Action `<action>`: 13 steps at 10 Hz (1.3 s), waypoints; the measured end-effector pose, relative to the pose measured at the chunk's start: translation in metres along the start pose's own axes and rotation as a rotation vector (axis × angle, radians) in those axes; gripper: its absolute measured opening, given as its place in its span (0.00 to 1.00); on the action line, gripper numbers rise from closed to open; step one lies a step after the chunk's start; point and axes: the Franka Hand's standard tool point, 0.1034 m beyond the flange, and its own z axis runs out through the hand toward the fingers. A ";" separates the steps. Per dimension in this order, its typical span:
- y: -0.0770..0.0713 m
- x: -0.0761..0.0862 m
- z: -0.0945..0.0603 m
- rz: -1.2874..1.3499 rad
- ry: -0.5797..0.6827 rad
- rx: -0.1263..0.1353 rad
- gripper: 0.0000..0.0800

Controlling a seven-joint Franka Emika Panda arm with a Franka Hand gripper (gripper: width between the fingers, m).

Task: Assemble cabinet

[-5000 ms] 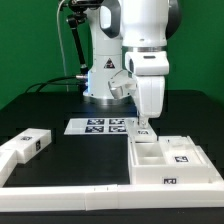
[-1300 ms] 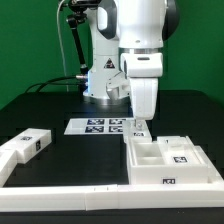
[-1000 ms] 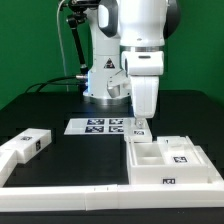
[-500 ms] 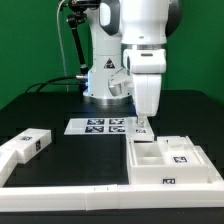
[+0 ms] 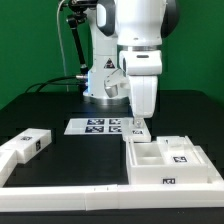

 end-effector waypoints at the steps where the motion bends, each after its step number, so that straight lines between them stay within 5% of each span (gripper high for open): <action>1: 0.000 0.006 0.000 0.010 0.002 -0.005 0.09; 2: 0.000 0.017 -0.001 0.024 0.042 -0.083 0.09; 4: -0.007 0.030 -0.002 0.043 0.093 -0.152 0.09; 13: -0.012 0.023 0.007 0.055 0.084 -0.122 0.09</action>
Offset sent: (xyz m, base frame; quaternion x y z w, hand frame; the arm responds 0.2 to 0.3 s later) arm -0.0017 0.0090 0.0024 -0.1242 0.0032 0.0050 0.9922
